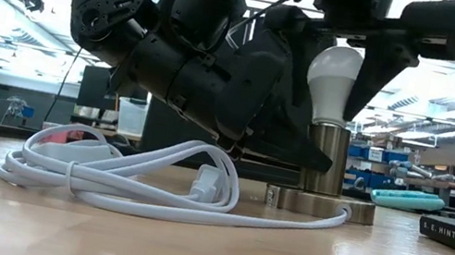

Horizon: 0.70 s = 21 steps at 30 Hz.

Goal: Screw lightbulb
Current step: Remove the white lightbulb into the silver lamp

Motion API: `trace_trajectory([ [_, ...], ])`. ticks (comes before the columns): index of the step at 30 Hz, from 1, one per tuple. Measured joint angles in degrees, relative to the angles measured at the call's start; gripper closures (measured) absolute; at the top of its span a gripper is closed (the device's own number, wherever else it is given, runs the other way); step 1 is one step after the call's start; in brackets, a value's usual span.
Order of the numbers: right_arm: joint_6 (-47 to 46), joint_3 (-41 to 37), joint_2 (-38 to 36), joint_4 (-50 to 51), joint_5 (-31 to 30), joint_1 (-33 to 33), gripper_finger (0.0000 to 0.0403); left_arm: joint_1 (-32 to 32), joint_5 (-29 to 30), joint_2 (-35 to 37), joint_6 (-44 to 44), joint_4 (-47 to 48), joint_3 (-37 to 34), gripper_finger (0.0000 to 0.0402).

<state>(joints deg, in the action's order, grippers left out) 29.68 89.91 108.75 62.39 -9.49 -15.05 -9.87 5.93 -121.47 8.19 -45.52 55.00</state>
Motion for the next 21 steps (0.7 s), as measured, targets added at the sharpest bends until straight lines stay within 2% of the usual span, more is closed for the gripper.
trace_trajectory([
  [7, -1.0, 0.0, 0.0, 0.9, -0.6, -0.7, 0.0089, 0.0, 0.0, 0.0, 0.0, -0.2, 0.0, 0.0223],
  [21, -2.4, 0.0, 0.0, 1.2, 0.2, 0.6, 0.0096, 0.0, 0.0, -0.1, 0.0, -0.5, 0.0, 0.0223],
])
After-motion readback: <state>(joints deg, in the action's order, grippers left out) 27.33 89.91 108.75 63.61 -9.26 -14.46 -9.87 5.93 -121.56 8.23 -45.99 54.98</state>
